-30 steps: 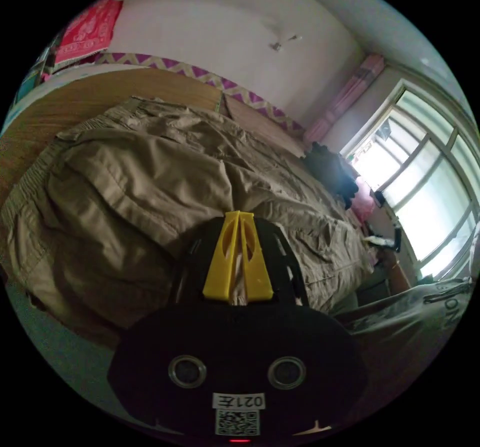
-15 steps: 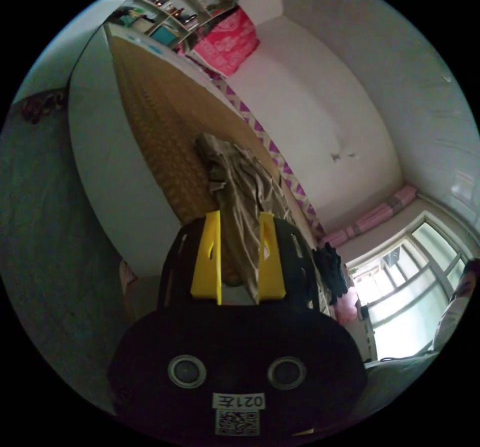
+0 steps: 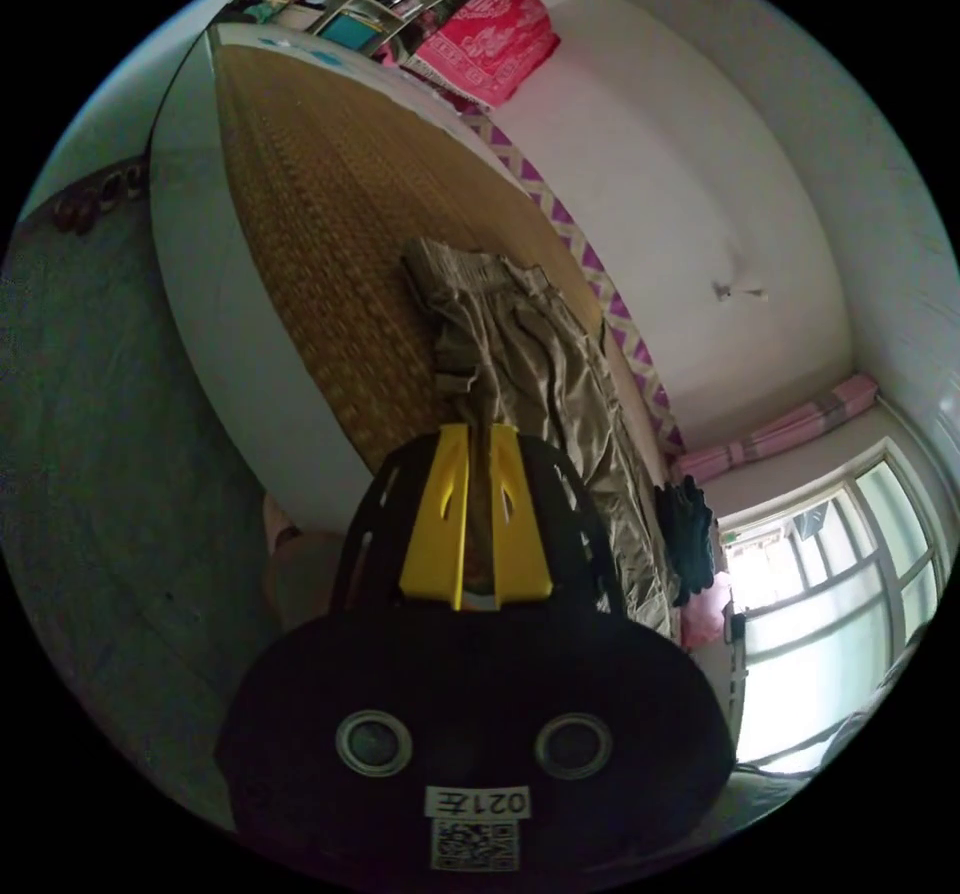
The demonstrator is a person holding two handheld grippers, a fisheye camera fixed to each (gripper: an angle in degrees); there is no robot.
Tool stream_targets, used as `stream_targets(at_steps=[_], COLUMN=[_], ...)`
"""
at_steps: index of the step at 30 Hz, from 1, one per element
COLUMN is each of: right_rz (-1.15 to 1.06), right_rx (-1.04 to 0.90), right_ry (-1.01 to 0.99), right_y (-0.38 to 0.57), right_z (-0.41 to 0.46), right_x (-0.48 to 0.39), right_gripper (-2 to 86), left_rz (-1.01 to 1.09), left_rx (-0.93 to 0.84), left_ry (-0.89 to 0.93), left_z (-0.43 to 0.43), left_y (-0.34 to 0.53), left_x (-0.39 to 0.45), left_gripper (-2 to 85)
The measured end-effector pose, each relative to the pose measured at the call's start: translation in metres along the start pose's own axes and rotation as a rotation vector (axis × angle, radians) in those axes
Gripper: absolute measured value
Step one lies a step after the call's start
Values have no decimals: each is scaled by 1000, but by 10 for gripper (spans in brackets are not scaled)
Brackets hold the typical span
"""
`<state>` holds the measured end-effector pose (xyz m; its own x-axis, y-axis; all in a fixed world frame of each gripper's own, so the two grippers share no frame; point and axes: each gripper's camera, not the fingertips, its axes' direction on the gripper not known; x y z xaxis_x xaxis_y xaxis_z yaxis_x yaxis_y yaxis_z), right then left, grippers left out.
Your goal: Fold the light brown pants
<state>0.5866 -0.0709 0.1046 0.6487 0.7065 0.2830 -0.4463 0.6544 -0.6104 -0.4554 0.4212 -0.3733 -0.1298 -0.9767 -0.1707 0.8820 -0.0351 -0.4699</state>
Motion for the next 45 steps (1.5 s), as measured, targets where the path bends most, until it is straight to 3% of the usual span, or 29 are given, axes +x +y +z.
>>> stream_targets(at_steps=[10,15,23,32,37,45], right_rz=[6,0,32,-167,-256,-182], right_rx=[38,50,34,-58,-137,-202], right_ry=[-116,-140,-228,-356,-317,-34], right_y=[-9,-16,-28,-98,-190,-288], right_z=[-5,-1,-1,36,127,301], right_x=[15,15,11,-91,-159,-153], right_gripper=[54,3,-6,-6,-5,4], left_rz=[-75,-35,16,283,381,397], left_rx=[-42,-41,-100,-161,-243,-484], left_ry=[84,45,55,112,19,-244], left_z=[27,45,78,121,234,481], left_y=[-34,-45,-71,-145,-218,-266], left_x=[0,17,46,184,288,340], left_gripper=[-8,-8,-9,-10,-10,-9])
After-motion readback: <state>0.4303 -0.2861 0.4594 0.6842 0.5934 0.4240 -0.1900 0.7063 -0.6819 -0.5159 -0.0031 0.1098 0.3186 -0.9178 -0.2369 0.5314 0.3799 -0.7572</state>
